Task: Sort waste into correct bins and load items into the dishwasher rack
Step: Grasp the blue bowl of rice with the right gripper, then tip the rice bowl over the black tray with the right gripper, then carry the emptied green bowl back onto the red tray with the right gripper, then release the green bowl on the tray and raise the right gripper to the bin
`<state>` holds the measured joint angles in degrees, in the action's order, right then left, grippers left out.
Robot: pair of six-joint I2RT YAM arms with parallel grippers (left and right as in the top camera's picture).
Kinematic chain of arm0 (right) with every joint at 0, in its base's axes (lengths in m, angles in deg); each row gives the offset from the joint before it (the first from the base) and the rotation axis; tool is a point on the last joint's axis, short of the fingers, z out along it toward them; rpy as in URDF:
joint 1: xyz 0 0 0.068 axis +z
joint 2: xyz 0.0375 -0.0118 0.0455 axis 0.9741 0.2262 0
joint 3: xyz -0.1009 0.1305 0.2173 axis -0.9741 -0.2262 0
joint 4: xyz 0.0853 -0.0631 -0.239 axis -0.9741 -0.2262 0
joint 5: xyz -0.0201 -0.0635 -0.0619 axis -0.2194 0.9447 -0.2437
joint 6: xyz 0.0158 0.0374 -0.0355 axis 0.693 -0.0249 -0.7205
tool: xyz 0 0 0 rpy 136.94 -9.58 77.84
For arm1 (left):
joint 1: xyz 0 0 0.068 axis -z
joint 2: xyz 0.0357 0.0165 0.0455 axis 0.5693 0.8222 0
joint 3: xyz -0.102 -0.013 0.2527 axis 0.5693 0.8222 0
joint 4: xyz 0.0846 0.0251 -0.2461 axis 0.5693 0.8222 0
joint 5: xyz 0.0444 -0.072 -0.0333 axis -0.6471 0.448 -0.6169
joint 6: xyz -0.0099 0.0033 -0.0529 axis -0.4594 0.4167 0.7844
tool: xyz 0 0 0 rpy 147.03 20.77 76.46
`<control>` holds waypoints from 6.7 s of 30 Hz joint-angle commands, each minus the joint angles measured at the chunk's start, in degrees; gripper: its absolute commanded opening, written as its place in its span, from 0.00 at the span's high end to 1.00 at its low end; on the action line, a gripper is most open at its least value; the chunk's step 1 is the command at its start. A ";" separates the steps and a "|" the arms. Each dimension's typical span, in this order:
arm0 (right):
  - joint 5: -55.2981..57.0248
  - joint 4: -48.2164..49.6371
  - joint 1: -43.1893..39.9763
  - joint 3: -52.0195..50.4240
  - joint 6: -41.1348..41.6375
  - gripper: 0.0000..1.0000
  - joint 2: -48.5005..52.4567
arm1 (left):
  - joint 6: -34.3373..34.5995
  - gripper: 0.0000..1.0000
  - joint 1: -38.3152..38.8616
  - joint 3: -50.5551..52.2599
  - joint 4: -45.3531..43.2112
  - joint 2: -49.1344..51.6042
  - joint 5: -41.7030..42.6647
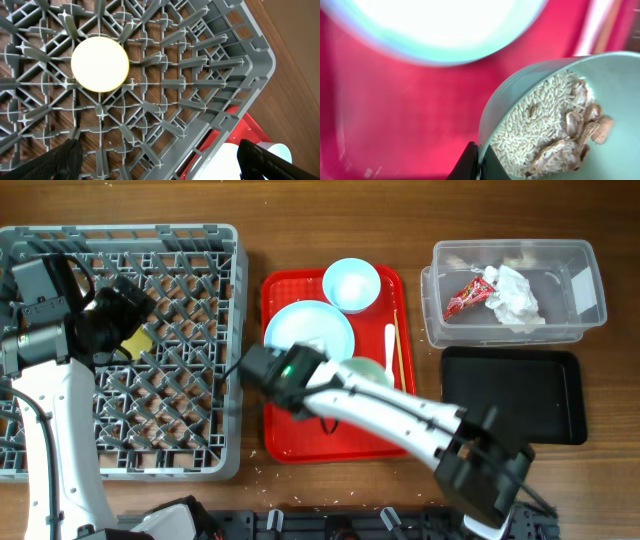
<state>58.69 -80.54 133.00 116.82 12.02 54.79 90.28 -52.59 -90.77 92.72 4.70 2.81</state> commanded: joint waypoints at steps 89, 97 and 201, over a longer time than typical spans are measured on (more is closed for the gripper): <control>-108.39 0.98 -108.15 -38.12 -48.78 0.96 -19.98 | -0.28 0.00 0.11 0.07 -0.13 -0.98 -0.52; -101.48 -3.06 -106.53 -38.12 -60.39 0.96 -19.98 | -0.28 0.00 0.11 0.07 -0.13 -0.98 -0.52; 11.15 17.94 -13.94 -9.11 -11.89 0.00 -30.58 | -0.28 0.00 0.11 0.07 -0.13 -0.98 -0.50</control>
<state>64.11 -62.38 119.18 106.48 -0.81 24.65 90.28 -52.59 -90.74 92.74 4.61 2.64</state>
